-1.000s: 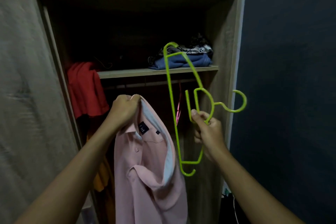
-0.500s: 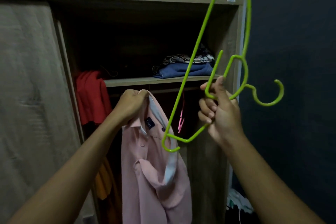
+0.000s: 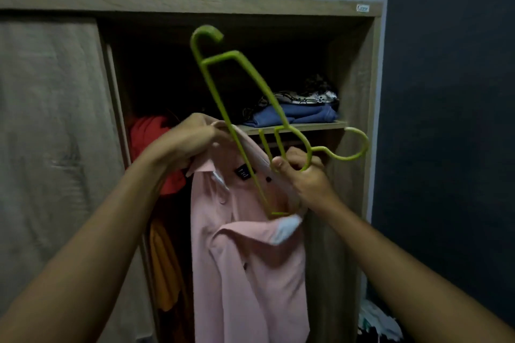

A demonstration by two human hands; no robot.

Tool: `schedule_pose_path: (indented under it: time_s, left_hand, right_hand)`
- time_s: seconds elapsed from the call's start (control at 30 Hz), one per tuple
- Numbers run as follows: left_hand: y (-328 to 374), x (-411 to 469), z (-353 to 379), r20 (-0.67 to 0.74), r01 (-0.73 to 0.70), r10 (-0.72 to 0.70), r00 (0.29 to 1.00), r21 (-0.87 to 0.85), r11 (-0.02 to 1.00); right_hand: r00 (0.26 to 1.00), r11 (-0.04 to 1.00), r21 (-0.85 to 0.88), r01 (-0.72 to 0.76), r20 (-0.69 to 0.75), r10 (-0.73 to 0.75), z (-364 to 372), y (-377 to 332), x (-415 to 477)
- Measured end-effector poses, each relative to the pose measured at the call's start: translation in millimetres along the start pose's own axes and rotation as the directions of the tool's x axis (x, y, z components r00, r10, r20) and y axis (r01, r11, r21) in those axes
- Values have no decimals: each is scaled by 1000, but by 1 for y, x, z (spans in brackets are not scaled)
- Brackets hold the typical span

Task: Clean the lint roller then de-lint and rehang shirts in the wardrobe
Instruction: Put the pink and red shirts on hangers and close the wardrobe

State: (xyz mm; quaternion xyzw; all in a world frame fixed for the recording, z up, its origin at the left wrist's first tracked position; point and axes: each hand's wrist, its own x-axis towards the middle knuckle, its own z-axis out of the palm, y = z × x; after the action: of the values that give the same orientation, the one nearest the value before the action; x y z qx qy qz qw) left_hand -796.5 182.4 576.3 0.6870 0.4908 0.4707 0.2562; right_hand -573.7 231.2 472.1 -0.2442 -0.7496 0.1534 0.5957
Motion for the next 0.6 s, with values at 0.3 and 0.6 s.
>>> schedule_pose_path:
  time_s: [0.3,0.6]
  left_hand:
    - [-40,-8,-55,97,-119,82,992,487,866]
    - [-83,2,-76,-47,13,27,999,692,722]
  right_hand:
    - [810,876,-473,-90,477,341,-47,-3,30]
    - [520,625,-777,72,564,641,-63,-27,49]
